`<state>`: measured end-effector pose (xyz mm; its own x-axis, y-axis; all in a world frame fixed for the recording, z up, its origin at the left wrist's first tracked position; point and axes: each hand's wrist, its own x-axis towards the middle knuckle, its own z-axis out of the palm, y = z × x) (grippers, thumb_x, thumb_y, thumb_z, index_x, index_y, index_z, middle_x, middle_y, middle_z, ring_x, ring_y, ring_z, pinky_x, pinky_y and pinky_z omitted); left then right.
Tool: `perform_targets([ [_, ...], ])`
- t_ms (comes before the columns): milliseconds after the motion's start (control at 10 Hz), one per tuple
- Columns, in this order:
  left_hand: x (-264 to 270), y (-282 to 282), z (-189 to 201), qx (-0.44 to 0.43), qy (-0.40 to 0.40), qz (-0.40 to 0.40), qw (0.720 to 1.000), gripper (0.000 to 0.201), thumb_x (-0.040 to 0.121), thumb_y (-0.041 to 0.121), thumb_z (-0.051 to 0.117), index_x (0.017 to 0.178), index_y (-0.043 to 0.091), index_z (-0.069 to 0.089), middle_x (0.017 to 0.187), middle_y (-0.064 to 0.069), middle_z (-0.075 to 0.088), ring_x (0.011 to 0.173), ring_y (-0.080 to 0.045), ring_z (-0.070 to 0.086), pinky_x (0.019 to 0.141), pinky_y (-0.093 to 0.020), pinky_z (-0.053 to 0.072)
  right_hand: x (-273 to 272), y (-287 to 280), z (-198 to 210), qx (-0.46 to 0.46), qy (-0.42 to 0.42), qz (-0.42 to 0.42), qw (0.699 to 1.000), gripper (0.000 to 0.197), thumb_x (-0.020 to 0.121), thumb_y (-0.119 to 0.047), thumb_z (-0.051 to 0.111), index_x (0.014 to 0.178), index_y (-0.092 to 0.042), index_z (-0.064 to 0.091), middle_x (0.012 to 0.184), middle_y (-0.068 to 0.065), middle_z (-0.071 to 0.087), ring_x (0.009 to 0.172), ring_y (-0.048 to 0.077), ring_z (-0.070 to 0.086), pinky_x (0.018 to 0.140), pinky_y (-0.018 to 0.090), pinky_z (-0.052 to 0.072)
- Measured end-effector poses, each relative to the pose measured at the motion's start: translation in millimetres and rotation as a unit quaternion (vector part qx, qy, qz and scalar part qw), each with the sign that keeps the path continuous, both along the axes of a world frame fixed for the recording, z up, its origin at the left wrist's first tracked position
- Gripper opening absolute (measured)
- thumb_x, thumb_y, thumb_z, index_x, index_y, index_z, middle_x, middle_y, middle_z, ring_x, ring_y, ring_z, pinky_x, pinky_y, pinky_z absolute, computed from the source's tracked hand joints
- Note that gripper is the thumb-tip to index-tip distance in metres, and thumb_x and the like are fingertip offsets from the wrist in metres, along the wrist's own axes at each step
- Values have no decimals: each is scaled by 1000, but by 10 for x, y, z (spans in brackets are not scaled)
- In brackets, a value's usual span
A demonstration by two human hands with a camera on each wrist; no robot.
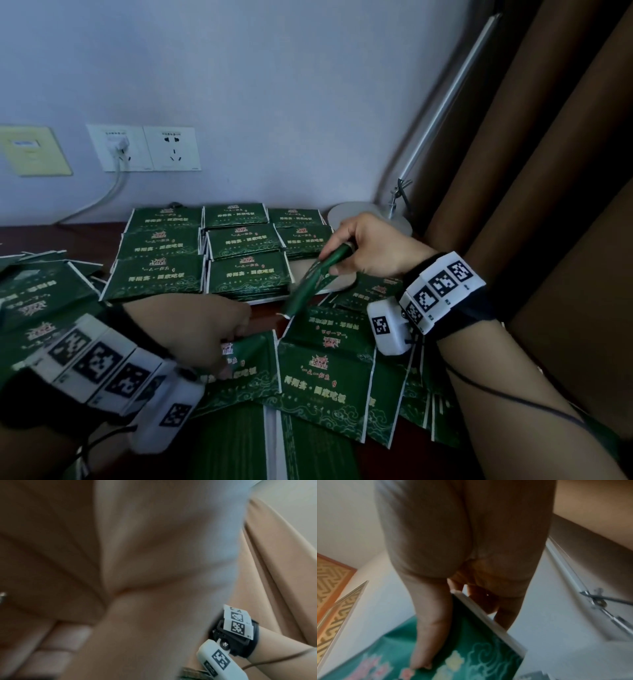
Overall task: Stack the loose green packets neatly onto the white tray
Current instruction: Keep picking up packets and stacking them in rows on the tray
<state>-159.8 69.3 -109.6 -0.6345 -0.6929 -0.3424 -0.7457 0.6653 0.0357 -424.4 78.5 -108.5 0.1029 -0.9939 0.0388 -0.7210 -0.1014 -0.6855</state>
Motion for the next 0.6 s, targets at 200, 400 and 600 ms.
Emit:
perform_targets([
  [200, -27, -12, 121, -6, 36, -30, 999, 17, 98, 33, 60, 91, 30, 45, 77, 14, 42, 69, 1, 43, 65, -8, 38, -168, 89, 183, -117, -85, 12, 989, 16, 77, -11, 83, 86, -21, 74, 109, 0, 65, 100, 13, 64, 92, 36, 51],
  [400, 36, -160, 495, -13, 204, 25, 979, 25, 83, 54, 64, 80, 34, 50, 75, 13, 53, 69, 4, 51, 62, -13, 38, -295, -42, -7, -70, -283, -143, 946, 15, 96, -17, 62, 103, -10, 50, 93, 13, 62, 62, 19, 68, 45, 40, 58],
  [600, -341, -854, 780, -27, 298, 69, 952, 6, 97, 28, 61, 96, 23, 62, 89, 4, 69, 83, -16, 67, 78, -34, 52, -440, -278, -402, 8, -254, -217, 943, 27, 97, -22, 62, 117, -12, 47, 109, 17, 65, 70, 17, 64, 39, 23, 48],
])
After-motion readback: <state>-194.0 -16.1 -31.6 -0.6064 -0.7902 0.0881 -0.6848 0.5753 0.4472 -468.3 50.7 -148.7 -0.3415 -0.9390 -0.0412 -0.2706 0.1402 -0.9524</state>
